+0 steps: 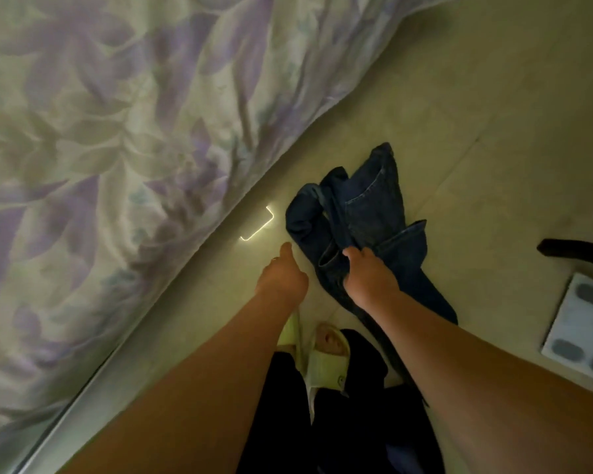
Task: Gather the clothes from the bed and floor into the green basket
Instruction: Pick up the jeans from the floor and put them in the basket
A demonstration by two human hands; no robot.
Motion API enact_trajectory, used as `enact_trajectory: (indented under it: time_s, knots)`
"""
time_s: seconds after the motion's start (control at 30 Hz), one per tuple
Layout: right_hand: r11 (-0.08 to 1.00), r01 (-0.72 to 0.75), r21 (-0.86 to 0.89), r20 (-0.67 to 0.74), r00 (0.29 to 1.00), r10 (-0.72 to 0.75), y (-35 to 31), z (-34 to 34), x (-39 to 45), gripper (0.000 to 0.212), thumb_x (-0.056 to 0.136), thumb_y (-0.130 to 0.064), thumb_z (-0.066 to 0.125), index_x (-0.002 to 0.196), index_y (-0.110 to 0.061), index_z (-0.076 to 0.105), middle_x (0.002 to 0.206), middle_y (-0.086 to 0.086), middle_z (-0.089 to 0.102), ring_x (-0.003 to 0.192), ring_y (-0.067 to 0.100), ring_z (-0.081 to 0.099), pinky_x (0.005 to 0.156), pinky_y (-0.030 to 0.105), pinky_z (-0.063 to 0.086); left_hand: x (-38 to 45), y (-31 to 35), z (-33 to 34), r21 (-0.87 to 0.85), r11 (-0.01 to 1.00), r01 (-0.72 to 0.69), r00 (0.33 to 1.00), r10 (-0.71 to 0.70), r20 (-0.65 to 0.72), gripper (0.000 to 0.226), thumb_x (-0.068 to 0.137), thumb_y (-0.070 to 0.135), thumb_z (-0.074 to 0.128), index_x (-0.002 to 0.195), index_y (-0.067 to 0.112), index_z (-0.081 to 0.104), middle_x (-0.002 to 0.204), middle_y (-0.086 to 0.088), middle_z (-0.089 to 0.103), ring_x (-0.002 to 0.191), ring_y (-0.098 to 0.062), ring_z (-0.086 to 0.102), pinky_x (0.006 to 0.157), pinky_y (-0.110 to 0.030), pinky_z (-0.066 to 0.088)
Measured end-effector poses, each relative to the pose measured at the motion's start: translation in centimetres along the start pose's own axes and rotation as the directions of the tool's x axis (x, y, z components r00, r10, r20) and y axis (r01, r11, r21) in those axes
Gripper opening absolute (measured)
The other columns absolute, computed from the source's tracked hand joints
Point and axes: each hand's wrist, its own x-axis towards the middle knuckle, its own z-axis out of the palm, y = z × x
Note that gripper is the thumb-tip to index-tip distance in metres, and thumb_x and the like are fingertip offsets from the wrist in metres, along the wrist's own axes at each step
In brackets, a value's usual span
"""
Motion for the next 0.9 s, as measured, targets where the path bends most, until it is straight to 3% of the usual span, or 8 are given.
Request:
enact_trajectory:
  time_s: [0.33,0.43,0.5,0.57,0.63,0.73,0.83,0.9]
  knots:
    - [0.962,-0.107,0.250,-0.098,0.986,0.135,7.5,1.4,10.7,0.054,0.093,-0.011,0.053,0.144,-0.016,0.035,0.138,0.017,0.038,0.120,0.036,0.047,0.095,0.043,0.047,11.8,5.0,4.4,-0.058,0.989,-0.135,0.987,0.140,0.079,0.053,0.097,0.014,0.050,0.146,0.009,0.030,0.130,-0.016,0.057,0.119,-0.031,0.054,0.087,-0.025,0.040]
    - [0.944,-0.076,0.321,-0.192,0.971,0.144,8.3,1.3,14.6,0.062,0.092,-0.015,0.056,0.148,-0.013,0.029,0.140,0.020,0.037,0.123,0.039,0.044,0.098,0.045,0.045,15.6,5.9,5.3,-0.171,0.973,-0.156,0.987,0.161,0.018,0.054,0.096,0.018,0.053,0.145,0.014,0.032,0.117,-0.013,0.062,0.111,-0.028,0.059,0.078,-0.021,0.040]
    - [0.926,-0.082,0.369,-0.204,0.965,0.166,8.5,1.5,17.4,0.070,0.091,-0.020,0.060,0.150,-0.011,0.023,0.144,0.021,0.033,0.128,0.041,0.040,0.104,0.046,0.041,17.9,6.5,5.6,-0.255,0.956,-0.146,0.989,0.141,-0.037,0.064,0.095,0.020,0.056,0.150,0.016,0.023,0.126,-0.008,0.058,0.113,-0.023,0.057,0.074,-0.015,0.038]
    - [0.887,-0.103,0.451,-0.186,0.961,0.206,8.2,1.5,19.3,0.075,0.090,-0.022,0.061,0.151,-0.009,0.020,0.148,0.022,0.029,0.131,0.041,0.038,0.107,0.044,0.039,19.6,7.3,5.0,-0.257,0.945,-0.205,0.972,0.165,-0.167,0.079,0.091,0.021,0.063,0.153,0.020,0.013,0.143,-0.011,0.043,0.122,-0.023,0.051,0.086,-0.018,0.043]
    - [0.833,-0.118,0.540,-0.167,0.955,0.244,7.7,1.8,20.7,0.073,0.090,-0.021,0.061,0.150,-0.007,0.022,0.148,0.021,0.030,0.130,0.040,0.040,0.106,0.043,0.040,21.4,8.1,4.1,0.008,0.952,-0.307,0.911,0.296,-0.286,0.095,0.086,0.025,0.070,0.154,0.026,0.004,0.155,-0.012,0.022,0.138,-0.027,0.033,0.109,-0.034,0.037]
    - [0.776,-0.115,0.621,-0.143,0.956,0.256,6.9,3.5,20.6,0.068,0.089,-0.016,0.061,0.146,-0.003,0.028,0.143,0.020,0.038,0.125,0.035,0.046,0.103,0.040,0.044,23.5,10.1,3.2,0.323,0.855,-0.406,0.871,0.469,-0.146,0.095,0.083,0.038,0.071,0.154,0.022,0.010,0.157,-0.009,0.021,0.143,-0.029,0.023,0.115,-0.041,0.027]
    - [0.673,-0.207,0.710,-0.044,0.941,0.337,7.0,5.6,18.9,0.049,0.089,-0.016,0.059,0.134,-0.004,0.043,0.125,0.023,0.054,0.110,0.033,0.056,0.088,0.035,0.049,23.6,12.7,3.5,0.358,0.830,-0.428,0.903,0.408,0.132,0.075,0.077,0.051,0.072,0.139,0.019,0.043,0.132,-0.009,0.053,0.122,-0.028,0.050,0.098,-0.033,0.044]
    - [0.635,-0.273,0.723,0.025,0.929,0.370,7.5,6.3,16.9,0.053,0.089,-0.016,0.059,0.137,-0.005,0.039,0.125,0.020,0.056,0.110,0.033,0.057,0.083,0.033,0.046,22.4,13.4,4.1,0.448,0.806,-0.388,0.917,0.290,0.272,0.062,0.078,0.054,0.070,0.121,0.011,0.057,0.116,-0.010,0.063,0.107,-0.027,0.059,0.084,-0.031,0.048]
